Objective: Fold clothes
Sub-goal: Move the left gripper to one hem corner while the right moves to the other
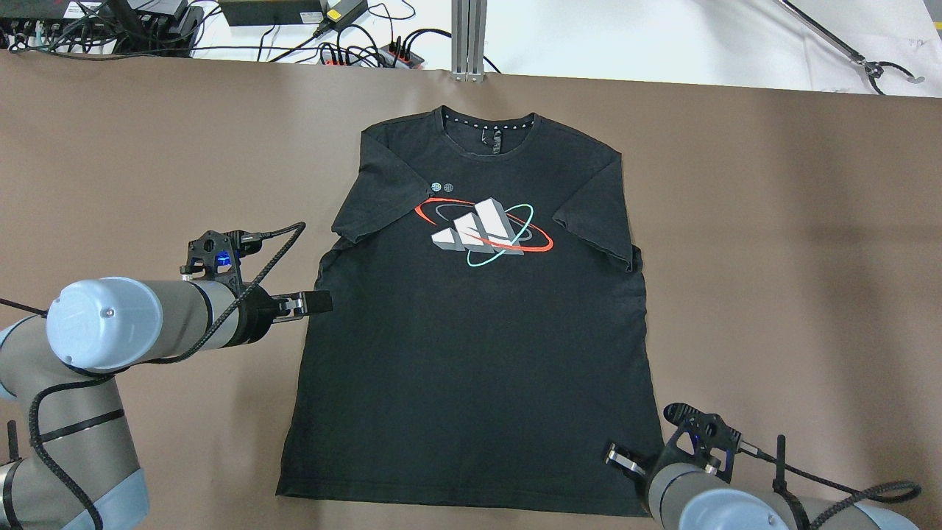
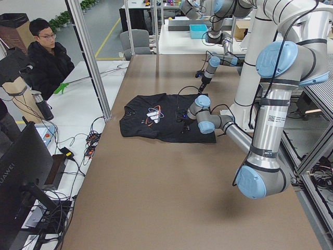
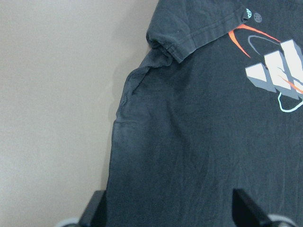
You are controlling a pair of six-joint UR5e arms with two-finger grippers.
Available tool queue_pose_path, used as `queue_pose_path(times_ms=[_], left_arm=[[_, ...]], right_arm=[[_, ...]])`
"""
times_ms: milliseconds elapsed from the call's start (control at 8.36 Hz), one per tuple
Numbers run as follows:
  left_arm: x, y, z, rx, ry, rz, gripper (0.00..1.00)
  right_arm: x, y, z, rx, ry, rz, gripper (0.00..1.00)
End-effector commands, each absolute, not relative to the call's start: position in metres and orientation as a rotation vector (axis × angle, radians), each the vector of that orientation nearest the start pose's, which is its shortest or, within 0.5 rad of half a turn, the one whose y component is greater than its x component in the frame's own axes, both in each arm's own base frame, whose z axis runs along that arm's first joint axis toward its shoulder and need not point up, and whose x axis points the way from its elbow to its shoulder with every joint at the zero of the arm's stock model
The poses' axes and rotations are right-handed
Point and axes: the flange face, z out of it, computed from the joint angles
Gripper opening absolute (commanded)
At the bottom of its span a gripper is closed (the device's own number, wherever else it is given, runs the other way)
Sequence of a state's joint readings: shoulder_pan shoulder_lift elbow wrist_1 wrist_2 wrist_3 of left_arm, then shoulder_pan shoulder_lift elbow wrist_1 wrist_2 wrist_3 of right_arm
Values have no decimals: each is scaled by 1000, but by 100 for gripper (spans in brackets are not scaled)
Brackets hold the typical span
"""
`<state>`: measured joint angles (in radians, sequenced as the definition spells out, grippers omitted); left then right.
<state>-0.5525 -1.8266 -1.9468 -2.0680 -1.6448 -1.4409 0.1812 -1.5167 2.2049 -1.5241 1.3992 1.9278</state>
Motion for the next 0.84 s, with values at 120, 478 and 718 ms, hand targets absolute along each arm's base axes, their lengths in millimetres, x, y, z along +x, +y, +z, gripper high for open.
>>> queue_pose_path(times_ms=[120, 478, 718], left_arm=[[405, -398, 294, 320, 1093, -337, 93], [404, -397, 292, 330, 1095, -341, 93], [404, -398, 293, 329, 1092, -342, 93]], right_arm=[[-435, -176, 392, 122, -669, 496, 48], [-442, -173, 405, 140, -658, 488, 47], [-442, -173, 404, 139, -659, 488, 44]])
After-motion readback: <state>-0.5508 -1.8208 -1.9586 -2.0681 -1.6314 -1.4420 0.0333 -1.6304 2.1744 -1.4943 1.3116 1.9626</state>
